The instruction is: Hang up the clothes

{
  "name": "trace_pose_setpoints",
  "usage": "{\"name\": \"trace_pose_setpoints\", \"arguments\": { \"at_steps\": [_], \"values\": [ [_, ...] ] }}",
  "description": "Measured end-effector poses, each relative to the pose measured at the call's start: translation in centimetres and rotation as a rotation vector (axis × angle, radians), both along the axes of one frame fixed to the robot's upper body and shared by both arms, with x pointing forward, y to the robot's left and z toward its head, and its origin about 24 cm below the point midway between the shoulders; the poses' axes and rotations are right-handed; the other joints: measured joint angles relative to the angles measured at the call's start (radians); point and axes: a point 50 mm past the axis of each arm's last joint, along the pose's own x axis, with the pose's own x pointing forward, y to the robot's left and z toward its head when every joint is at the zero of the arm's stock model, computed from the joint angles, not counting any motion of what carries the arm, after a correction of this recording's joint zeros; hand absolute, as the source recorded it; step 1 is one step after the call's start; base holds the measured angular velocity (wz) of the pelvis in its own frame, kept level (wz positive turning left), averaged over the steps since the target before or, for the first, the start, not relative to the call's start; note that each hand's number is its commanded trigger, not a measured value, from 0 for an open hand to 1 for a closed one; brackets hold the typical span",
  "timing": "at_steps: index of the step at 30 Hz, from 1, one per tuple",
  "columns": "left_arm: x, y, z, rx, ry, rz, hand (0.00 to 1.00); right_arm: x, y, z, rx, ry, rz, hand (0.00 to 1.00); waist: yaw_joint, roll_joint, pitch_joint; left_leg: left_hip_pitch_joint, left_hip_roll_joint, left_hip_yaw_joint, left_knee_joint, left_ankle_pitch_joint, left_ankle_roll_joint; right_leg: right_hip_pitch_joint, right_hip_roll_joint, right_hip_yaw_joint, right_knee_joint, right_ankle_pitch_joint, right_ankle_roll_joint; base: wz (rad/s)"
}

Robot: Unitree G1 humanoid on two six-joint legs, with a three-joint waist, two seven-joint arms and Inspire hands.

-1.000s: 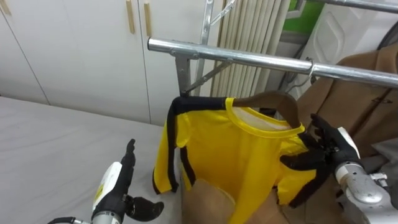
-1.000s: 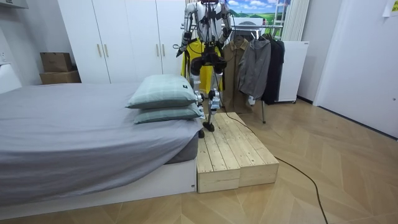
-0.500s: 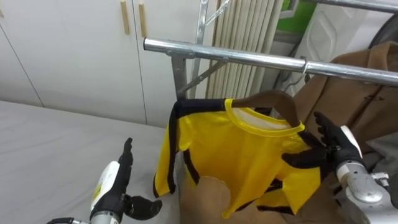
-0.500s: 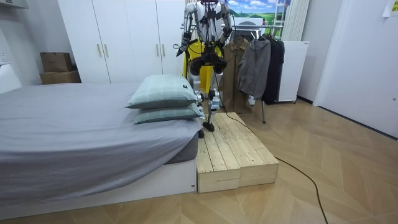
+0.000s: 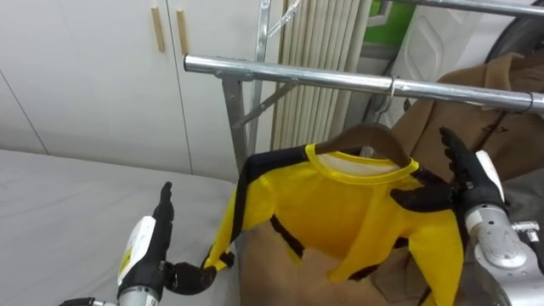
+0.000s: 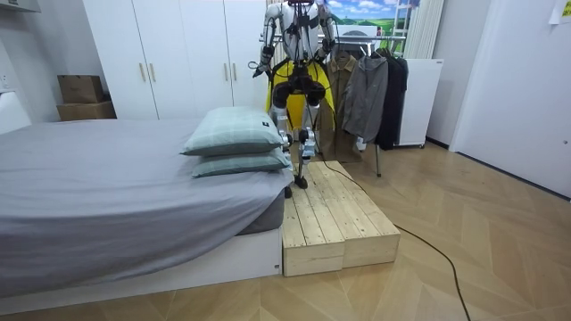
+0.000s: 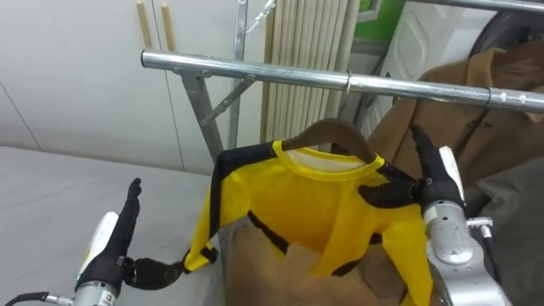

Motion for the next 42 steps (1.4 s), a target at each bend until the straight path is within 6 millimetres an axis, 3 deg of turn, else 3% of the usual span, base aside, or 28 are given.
{"name": "trace_pose_setpoints", "arguments": {
  "at_steps": [9,19,27,28,29,34,37,40,42],
  "values": [
    [-0.3,0.3,-0.1,0.000,0.003,0.015,0.00,-1.1,0.1,-0.3,-0.042,-0.015,0.003,0.00,-0.013,0.003,-0.0015,0.005,0.001,-0.001,0.000,0.000,0.000,0.002,0.007,0.014,0.001,0.000,0.000,-0.05],
    [-0.2,0.3,0.1,0.003,-0.008,0.012,0.00,-2.0,-1.1,-0.8,-0.050,-0.010,-0.069,0.00,-0.028,0.007,-0.0037,0.001,0.001,-0.002,0.003,0.000,0.000,-0.001,0.009,0.018,0.000,0.000,0.000,0.00],
    [-0.6,0.3,0.2,-0.004,-0.028,0.010,0.00,-5.3,-2.2,-3.9,-0.054,0.079,-0.102,0.00,-0.028,0.016,-0.0053,0.009,0.001,-0.003,0.001,0.000,0.000,0.006,0.012,0.030,-0.001,-0.001,0.001,-0.03],
    [-0.9,0.5,-0.1,-0.003,-0.015,0.016,0.00,-6.0,-2.6,-4.6,-0.052,0.105,-0.119,0.00,-0.027,0.020,-0.0051,0.009,0.002,-0.003,0.000,0.000,0.000,0.004,0.011,0.031,-0.001,-0.005,0.008,0.00],
    [-1.3,0.6,-0.4,-0.004,0.000,0.022,0.00,-6.9,-3.0,-5.2,-0.050,0.129,-0.139,0.00,-0.028,0.025,-0.0054,0.009,0.002,-0.002,-0.002,0.000,0.000,0.002,0.011,0.030,-0.001,-0.016,0.033,0.00],
    [-2.3,1.1,-1.2,0.005,0.041,0.039,0.00,-9.4,-4.2,-7.3,-0.042,0.228,-0.201,0.00,-0.027,0.029,-0.0058,0.013,0.002,0.011,-0.002,0.000,0.000,-0.003,0.011,0.027,-0.003,-0.030,0.060,0.00],
    [-3.1,1.5,-2.4,0.015,0.093,0.054,0.00,-10.4,-4.3,-8.3,-0.041,0.269,-0.219,0.00,-0.026,0.031,-0.0051,0.013,0.002,0.018,-0.001,0.000,0.000,0.009,0.011,0.033,-0.009,-0.029,0.059,0.00],
    [-3.9,1.8,-3.5,0.014,0.147,0.070,0.00,-11.9,-3.8,-9.5,-0.025,0.314,-0.231,0.00,-0.026,0.031,-0.0045,0.014,0.002,0.021,0.001,0.000,0.000,0.013,0.012,0.038,-0.009,-0.018,0.041,-0.03],
    [-4.3,1.9,-3.7,0.011,0.156,0.076,0.00,-12.7,-3.4,-10.3,-0.003,0.337,-0.236,0.00,-0.027,0.030,-0.0039,0.014,0.003,0.025,0.000,0.000,0.000,0.010,0.012,0.037,-0.009,-0.021,0.045,-0.02]
  ]
}}
